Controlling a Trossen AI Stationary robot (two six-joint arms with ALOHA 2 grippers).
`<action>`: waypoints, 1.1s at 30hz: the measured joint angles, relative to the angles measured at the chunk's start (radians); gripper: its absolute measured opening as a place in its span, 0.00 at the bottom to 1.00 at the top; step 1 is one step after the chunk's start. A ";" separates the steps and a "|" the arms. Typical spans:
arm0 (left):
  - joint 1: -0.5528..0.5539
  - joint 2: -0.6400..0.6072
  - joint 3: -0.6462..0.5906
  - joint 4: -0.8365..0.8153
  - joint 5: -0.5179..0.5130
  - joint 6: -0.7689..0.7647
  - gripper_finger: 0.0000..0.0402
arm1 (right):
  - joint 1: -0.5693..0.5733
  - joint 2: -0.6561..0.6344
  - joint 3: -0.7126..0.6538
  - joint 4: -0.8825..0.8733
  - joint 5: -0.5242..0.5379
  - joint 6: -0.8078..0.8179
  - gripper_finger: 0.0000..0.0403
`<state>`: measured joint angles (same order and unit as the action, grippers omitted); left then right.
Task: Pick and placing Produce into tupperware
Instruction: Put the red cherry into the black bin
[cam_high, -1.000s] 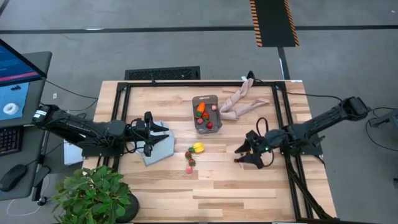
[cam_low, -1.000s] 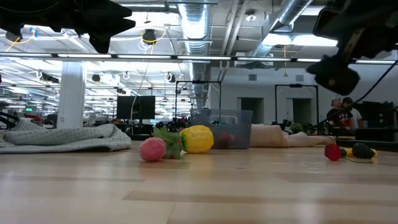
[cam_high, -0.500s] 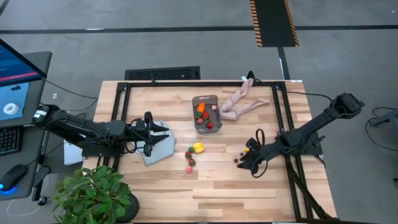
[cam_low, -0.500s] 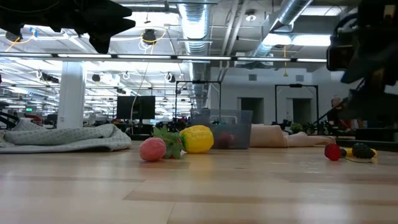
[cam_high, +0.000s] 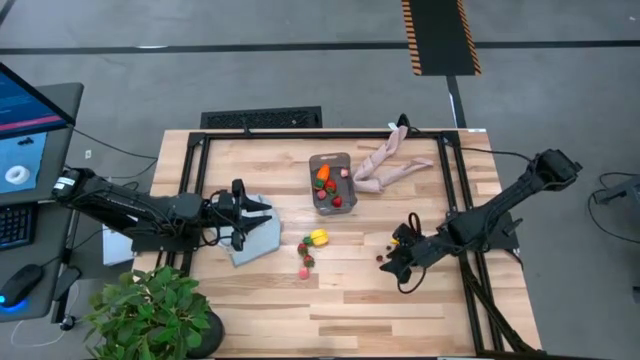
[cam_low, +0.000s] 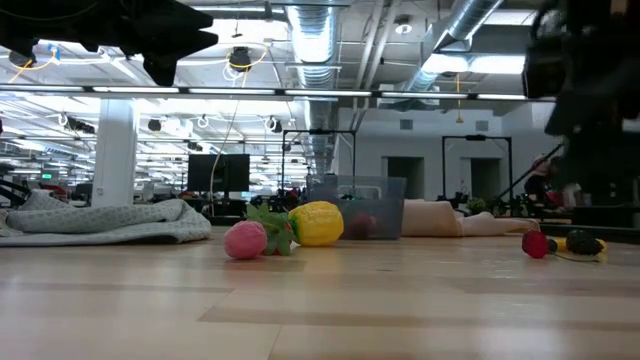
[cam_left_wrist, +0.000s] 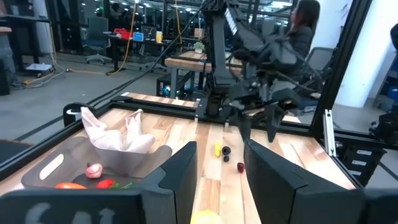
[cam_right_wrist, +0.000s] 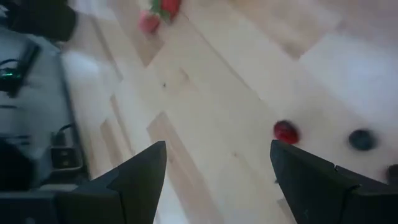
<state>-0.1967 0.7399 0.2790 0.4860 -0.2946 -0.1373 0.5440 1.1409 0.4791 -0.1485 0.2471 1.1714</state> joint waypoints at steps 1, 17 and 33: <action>0.000 0.000 0.000 0.000 -0.001 0.000 0.30 | 0.007 0.004 0.036 -0.066 0.024 0.001 0.77; 0.000 0.000 0.000 -0.002 -0.001 -0.001 0.30 | 0.069 0.356 0.303 -0.404 0.058 0.142 0.77; 0.000 0.000 0.000 -0.002 -0.001 0.000 0.30 | 0.049 0.450 0.345 -0.462 0.048 0.130 0.77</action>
<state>-0.1967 0.7395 0.2790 0.4840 -0.2958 -0.1375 0.5930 1.5913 0.8238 -0.6108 0.2955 1.3009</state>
